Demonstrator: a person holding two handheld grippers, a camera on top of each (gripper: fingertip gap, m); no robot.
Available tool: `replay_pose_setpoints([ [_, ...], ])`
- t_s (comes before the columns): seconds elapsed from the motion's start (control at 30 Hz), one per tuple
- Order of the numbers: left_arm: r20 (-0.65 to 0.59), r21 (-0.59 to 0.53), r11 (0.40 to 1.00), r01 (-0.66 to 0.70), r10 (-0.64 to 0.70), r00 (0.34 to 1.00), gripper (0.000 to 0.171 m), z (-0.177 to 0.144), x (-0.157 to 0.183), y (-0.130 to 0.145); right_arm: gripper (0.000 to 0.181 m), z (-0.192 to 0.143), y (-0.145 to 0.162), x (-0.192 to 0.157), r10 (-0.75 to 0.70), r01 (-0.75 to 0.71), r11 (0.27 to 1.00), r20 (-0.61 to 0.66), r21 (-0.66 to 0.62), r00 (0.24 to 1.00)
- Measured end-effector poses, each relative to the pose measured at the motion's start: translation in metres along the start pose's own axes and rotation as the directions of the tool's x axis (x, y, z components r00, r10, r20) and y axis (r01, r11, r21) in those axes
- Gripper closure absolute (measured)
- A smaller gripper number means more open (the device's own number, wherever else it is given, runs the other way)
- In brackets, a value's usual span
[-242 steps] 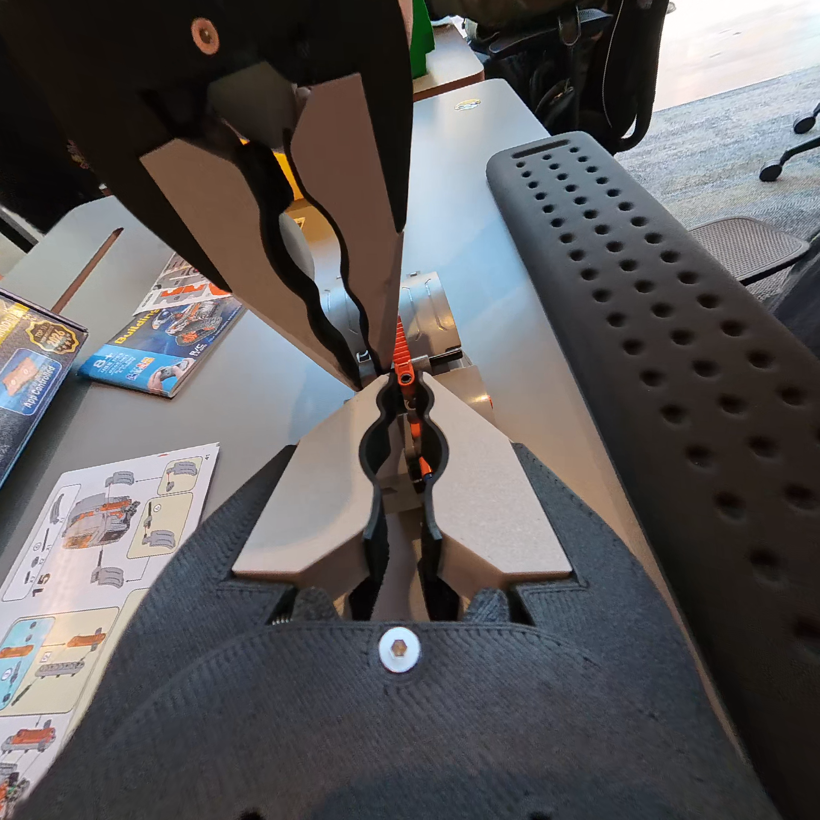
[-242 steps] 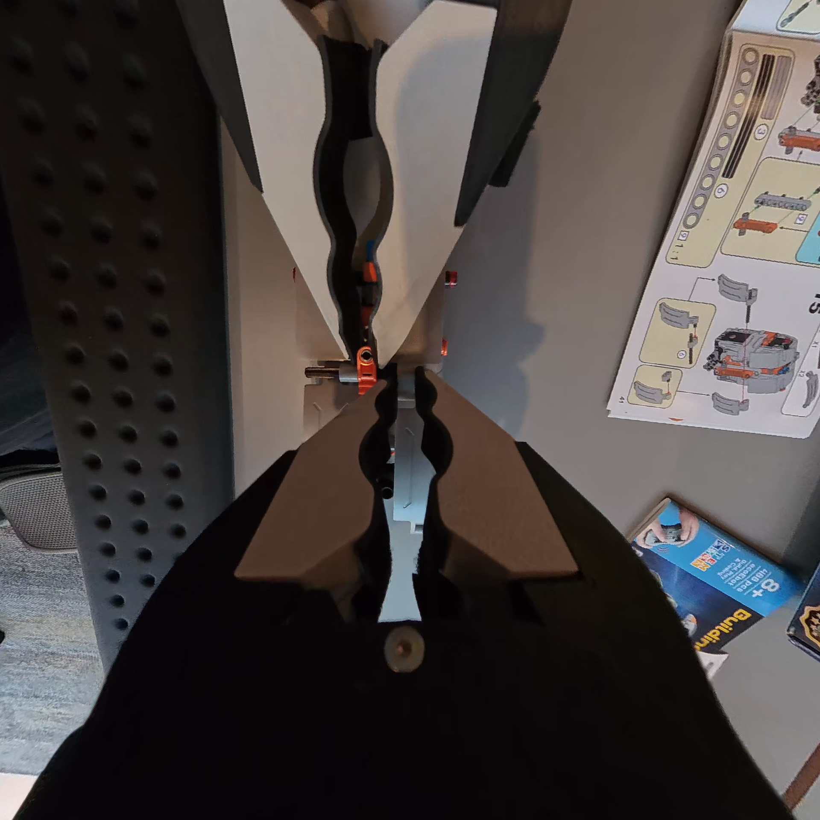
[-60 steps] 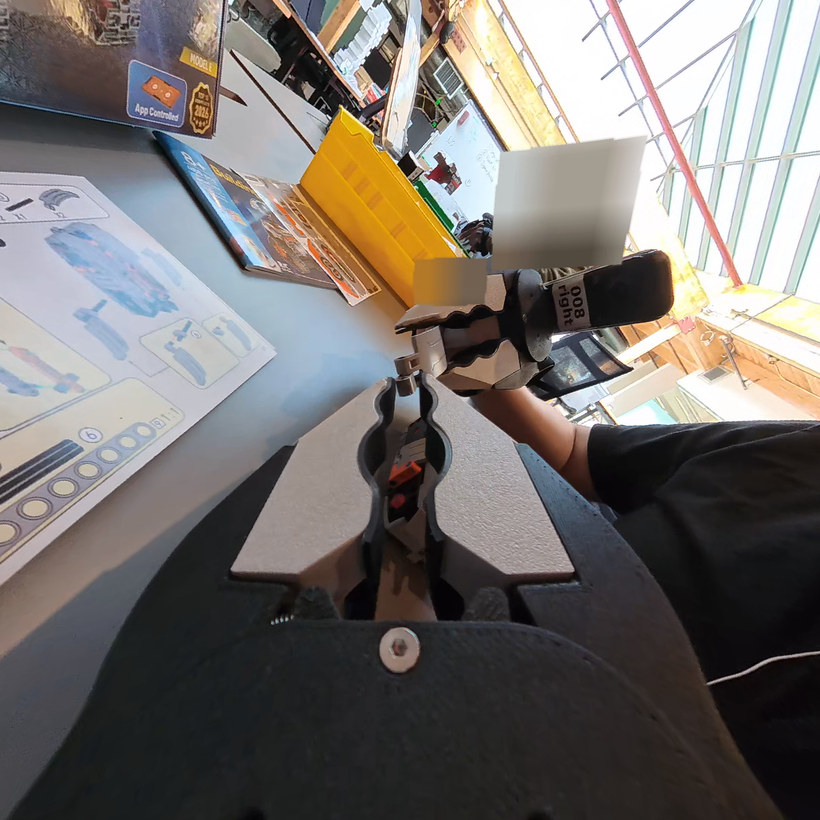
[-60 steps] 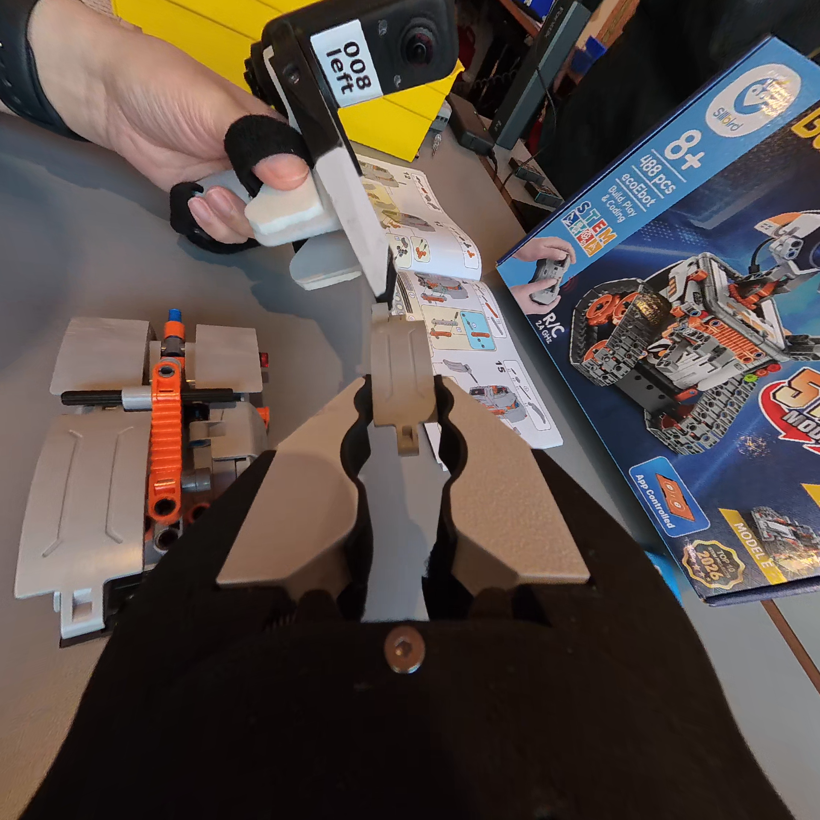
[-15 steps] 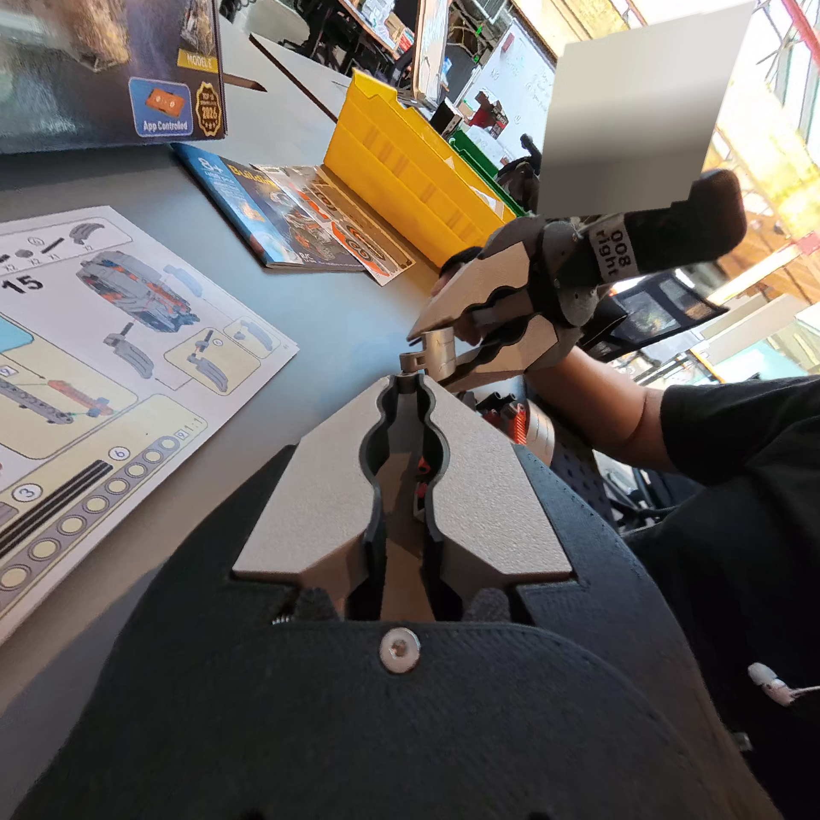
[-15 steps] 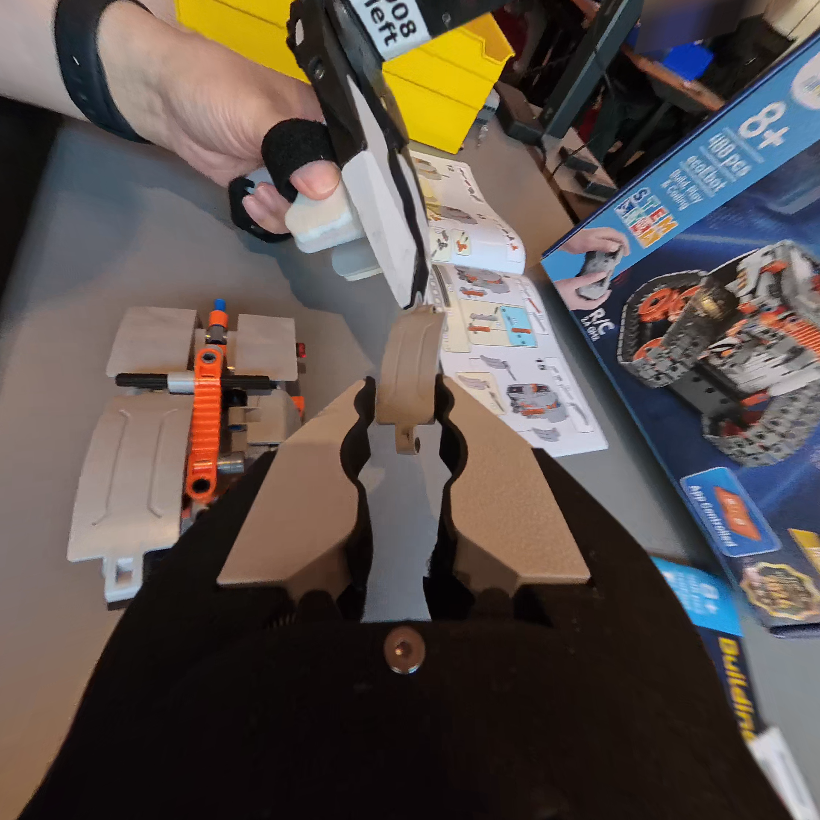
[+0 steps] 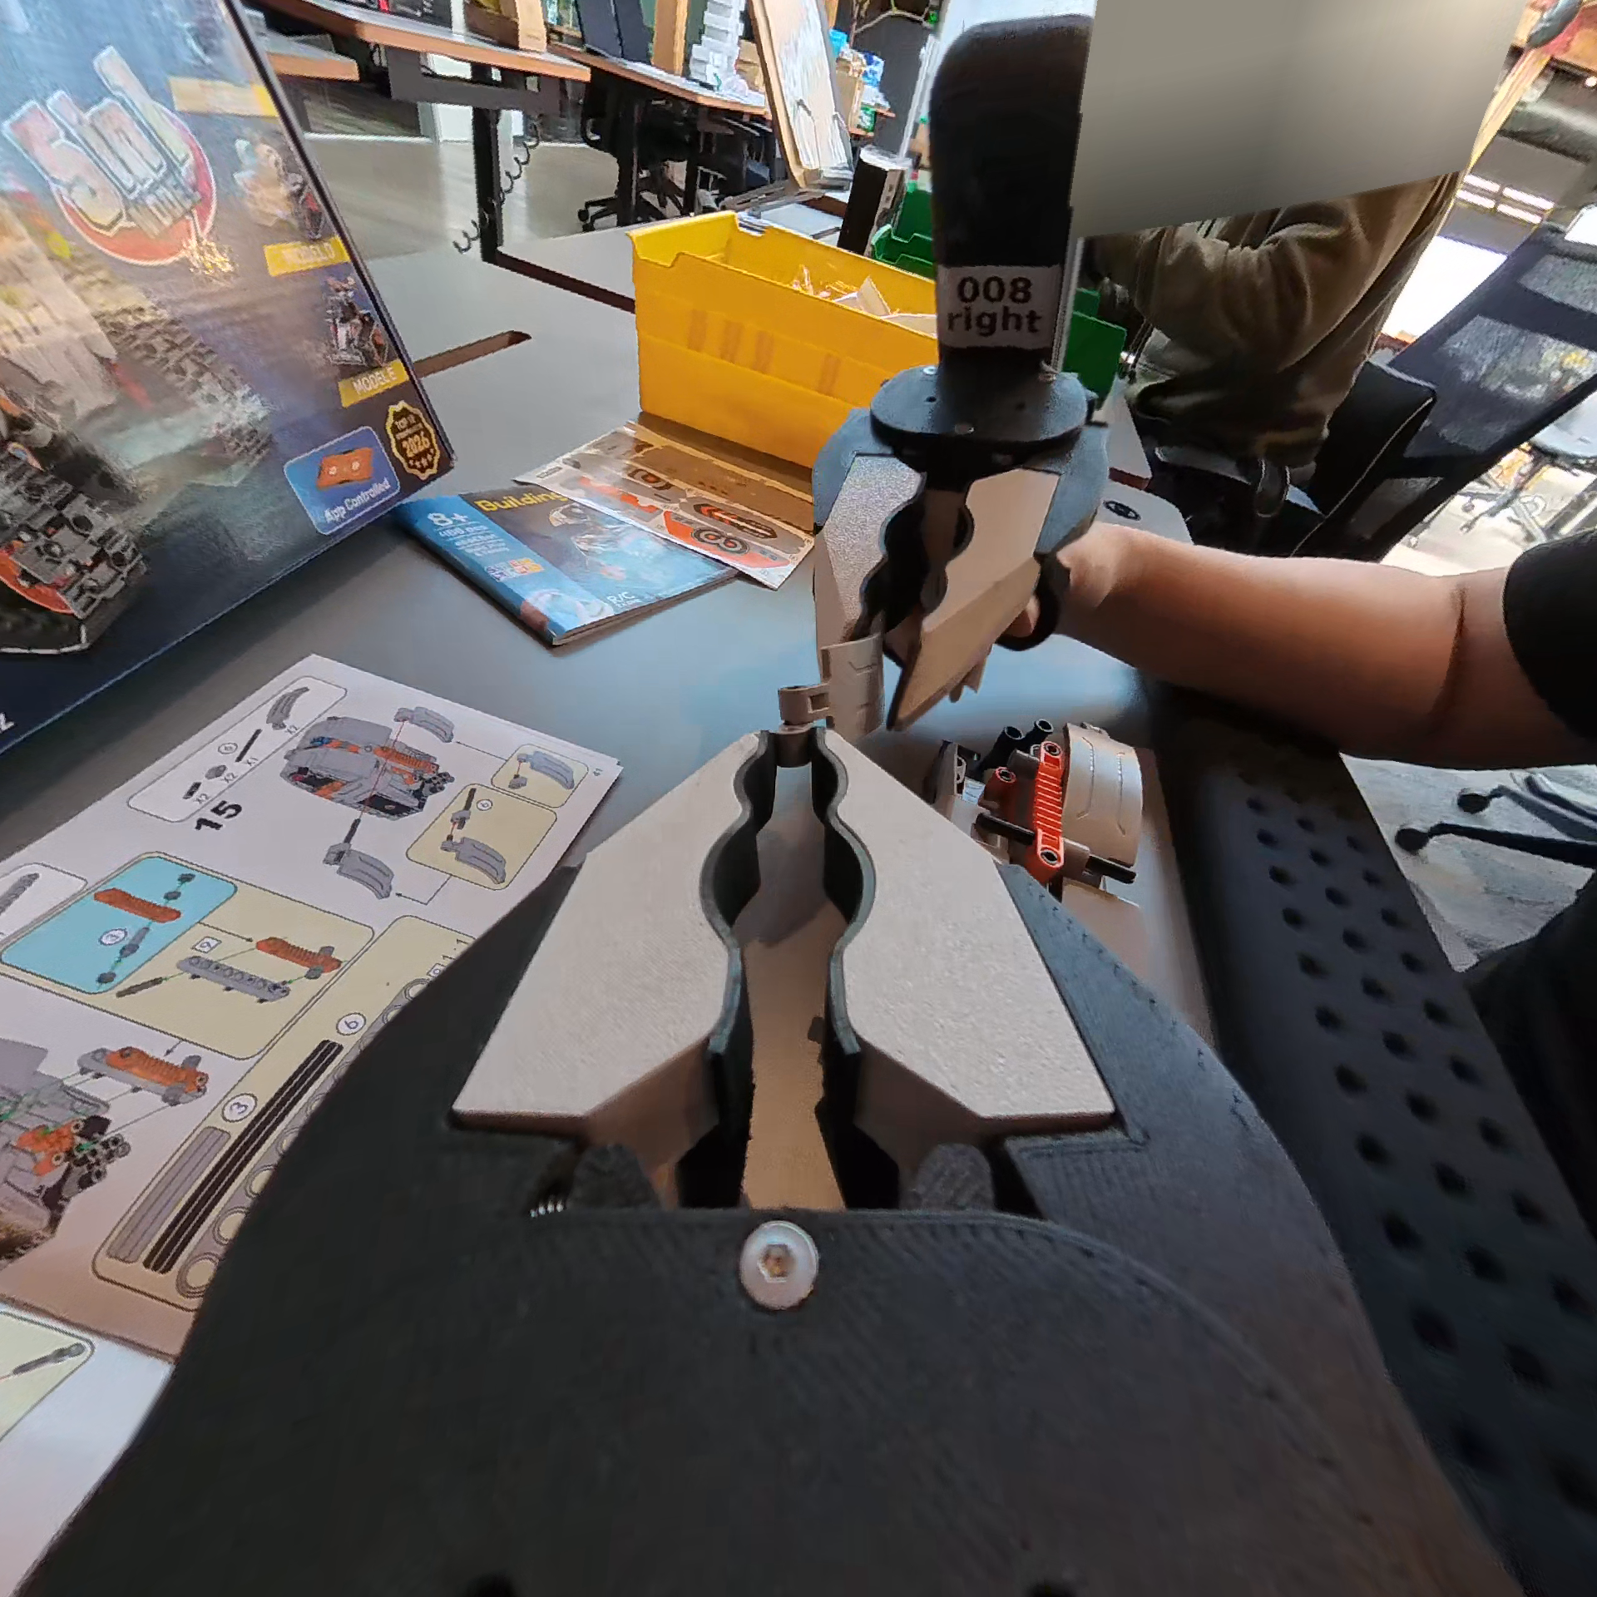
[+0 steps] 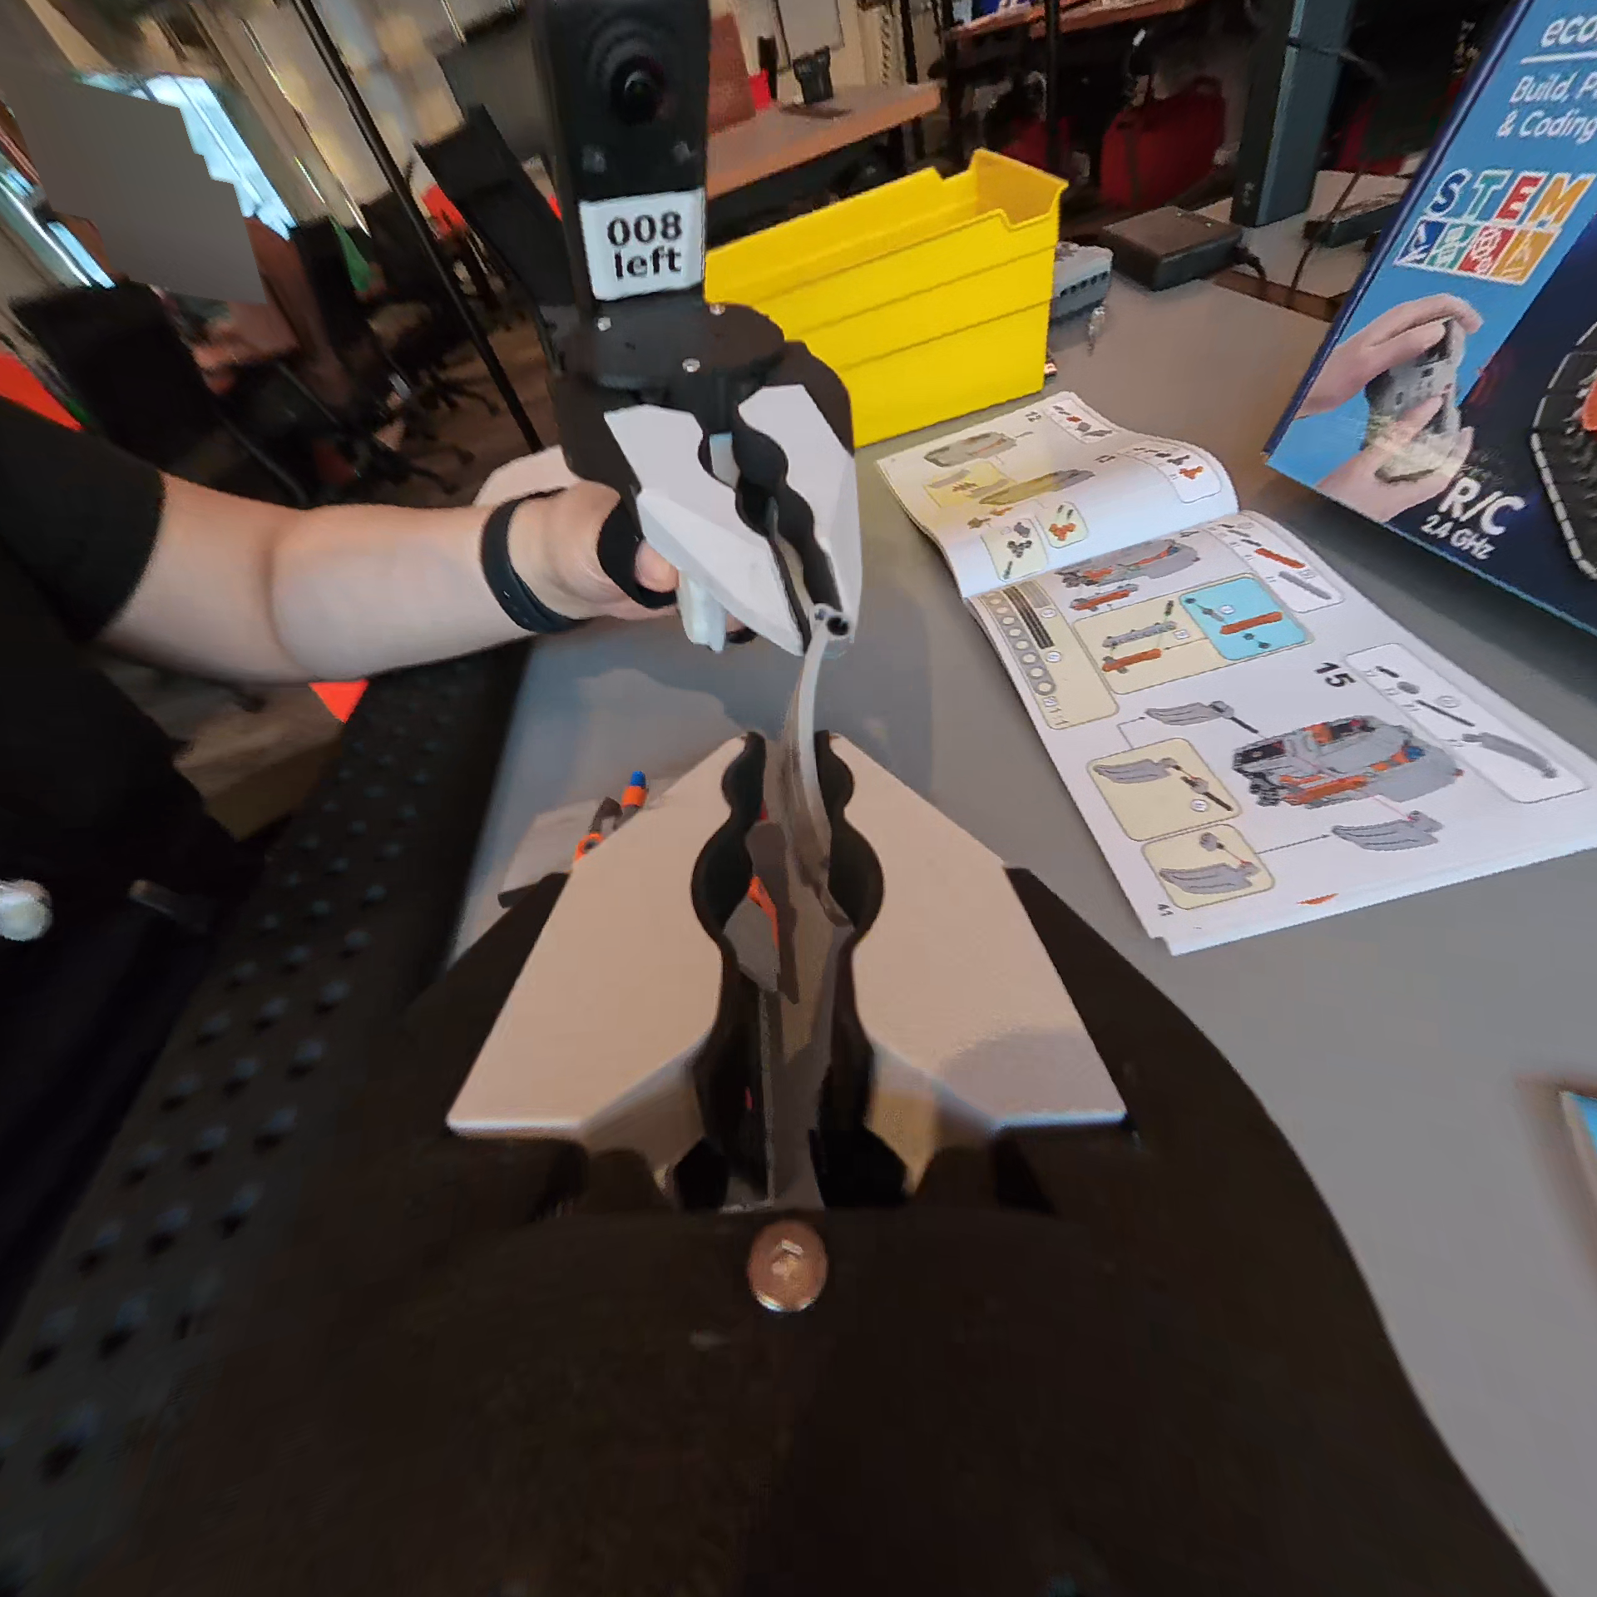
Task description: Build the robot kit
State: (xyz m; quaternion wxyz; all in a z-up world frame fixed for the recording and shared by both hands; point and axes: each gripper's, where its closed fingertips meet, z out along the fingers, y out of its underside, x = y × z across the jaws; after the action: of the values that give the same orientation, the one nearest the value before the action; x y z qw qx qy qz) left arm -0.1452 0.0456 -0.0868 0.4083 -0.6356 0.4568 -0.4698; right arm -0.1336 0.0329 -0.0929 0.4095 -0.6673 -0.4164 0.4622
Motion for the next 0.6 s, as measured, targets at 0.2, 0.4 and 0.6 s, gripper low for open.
replay_pose_setpoints([
  [0.2, 0.047, -0.042, 0.995, -0.089, 0.091, 0.995, 0.166, 0.003, -0.001, 0.005, 0.180, 0.001, 0.006, 0.001, 0.091, -0.090, 0.995, 0.024, -0.040, 0.996],
  [0.4, 0.156, -0.078, 0.979, -0.188, 0.198, 0.968, 0.166, 0.002, -0.008, 0.003, 0.181, 0.005, 0.003, 0.004, 0.186, -0.186, 0.982, -0.008, -0.026, 0.983],
  [0.6, 0.315, -0.175, 0.945, -0.277, 0.320, 0.894, 0.165, 0.007, -0.019, 0.008, 0.181, 0.006, 0.006, 0.014, 0.263, -0.264, 0.964, -0.062, -0.018, 0.963],
])
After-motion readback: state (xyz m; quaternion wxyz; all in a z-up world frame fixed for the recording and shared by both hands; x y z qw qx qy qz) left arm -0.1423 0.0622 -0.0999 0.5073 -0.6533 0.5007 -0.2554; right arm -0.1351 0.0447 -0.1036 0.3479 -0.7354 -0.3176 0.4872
